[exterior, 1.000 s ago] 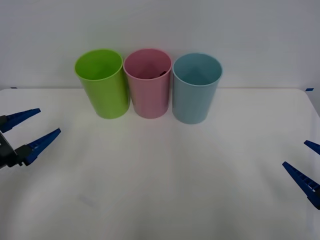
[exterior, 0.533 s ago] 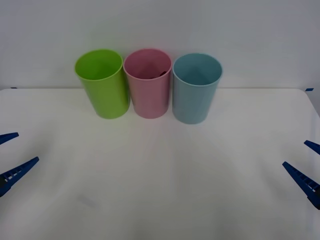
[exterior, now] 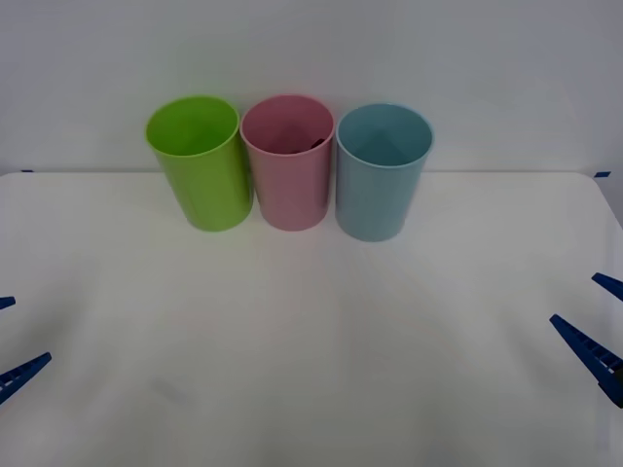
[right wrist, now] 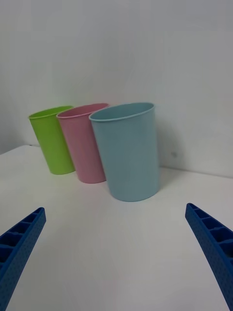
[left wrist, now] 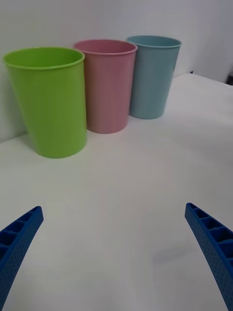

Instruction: Grasp the object on the table and drop it into the matching bin: aluminum can to the light blue bin, PET bottle to the pink bin.

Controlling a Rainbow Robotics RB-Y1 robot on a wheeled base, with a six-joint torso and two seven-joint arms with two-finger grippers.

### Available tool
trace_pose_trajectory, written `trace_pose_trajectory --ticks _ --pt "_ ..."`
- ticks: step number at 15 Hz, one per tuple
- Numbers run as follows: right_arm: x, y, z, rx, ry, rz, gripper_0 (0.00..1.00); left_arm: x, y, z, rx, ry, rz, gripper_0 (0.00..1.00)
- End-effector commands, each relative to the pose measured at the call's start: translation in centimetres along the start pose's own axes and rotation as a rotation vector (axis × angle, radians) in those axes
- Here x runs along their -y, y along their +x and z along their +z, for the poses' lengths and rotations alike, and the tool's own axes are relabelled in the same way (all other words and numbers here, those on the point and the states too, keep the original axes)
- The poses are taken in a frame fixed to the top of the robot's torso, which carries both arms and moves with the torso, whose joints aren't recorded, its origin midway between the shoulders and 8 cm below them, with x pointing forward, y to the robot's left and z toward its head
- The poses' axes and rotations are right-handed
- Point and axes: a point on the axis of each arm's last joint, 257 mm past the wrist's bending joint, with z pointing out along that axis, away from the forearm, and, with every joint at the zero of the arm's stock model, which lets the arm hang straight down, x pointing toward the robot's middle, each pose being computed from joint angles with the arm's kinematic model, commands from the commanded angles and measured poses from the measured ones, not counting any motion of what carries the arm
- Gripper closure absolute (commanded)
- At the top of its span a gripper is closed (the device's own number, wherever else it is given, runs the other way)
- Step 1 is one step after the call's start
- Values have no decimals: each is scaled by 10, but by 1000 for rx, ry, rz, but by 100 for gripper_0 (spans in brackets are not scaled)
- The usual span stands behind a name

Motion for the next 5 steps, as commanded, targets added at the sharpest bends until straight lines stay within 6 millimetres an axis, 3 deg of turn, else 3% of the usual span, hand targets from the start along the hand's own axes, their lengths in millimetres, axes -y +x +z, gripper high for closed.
trace_pose_trajectory --ticks 1,5 --pt "0 0 0 0 0 0 0 4 7 5 -27 20 -10 0" --pt "0 0 0 0 0 0 0 4 7 5 -27 20 -10 0"
